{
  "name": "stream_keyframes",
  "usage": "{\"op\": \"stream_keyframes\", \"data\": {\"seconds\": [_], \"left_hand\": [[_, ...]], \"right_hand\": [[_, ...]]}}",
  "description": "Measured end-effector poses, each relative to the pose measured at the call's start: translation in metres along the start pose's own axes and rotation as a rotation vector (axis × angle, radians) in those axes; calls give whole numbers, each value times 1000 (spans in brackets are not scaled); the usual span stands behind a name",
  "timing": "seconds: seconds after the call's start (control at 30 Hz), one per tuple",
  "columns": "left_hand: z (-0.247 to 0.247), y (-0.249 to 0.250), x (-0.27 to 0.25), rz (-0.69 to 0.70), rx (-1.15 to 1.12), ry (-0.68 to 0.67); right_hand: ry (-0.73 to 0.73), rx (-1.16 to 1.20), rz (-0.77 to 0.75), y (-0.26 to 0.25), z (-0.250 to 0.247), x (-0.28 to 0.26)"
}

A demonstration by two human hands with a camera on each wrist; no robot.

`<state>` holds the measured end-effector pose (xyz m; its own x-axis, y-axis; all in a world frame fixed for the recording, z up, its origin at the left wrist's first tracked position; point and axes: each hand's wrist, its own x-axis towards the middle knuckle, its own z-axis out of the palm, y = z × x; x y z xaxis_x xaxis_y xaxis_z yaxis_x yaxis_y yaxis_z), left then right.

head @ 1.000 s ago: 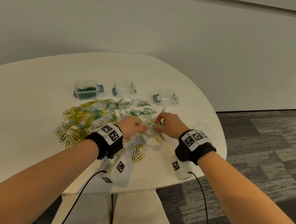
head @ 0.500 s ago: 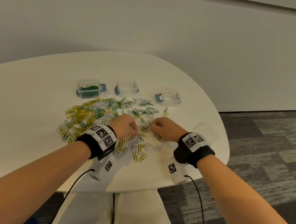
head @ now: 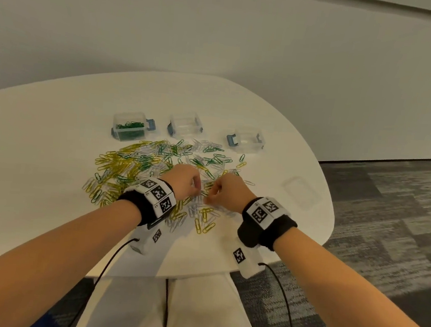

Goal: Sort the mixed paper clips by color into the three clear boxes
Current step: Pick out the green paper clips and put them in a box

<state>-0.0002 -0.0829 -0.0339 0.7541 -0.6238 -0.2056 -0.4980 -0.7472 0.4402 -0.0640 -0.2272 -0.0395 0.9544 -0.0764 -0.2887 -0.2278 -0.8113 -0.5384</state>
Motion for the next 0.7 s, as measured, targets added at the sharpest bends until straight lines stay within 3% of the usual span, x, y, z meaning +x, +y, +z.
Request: {"op": "stream_keyframes", "data": {"seconds": [0.17,0.27,0.3,0.37,0.43,0.5,0.6,0.7], "left_hand": [[-3,-11,4,-4,-13,-13],[-5,-21,7,1,-140,16],[-7,-23,7,-24,-261,36],[-12,-26,3,-183,-785,45],[-18,-32,-1,-384,-1494,-70],[-23,-38,-7,-504,-1956,-180],[-19,-46,-11,-582,-2334,-202],[-17,-45,-17,-595,-2519,-228]], "right_hand": [[10,-159,-28,-4,6,5],[19,-213,-99,-6,3,6],[29,-216,-126,-7,3,6],[25,-209,-154,-9,4,7],[-4,-221,-162,-9,7,8],[-57,-266,-183,-7,8,10],[-71,-240,-178,-6,0,15],[22,0,-204,-24,-24,19]]}}
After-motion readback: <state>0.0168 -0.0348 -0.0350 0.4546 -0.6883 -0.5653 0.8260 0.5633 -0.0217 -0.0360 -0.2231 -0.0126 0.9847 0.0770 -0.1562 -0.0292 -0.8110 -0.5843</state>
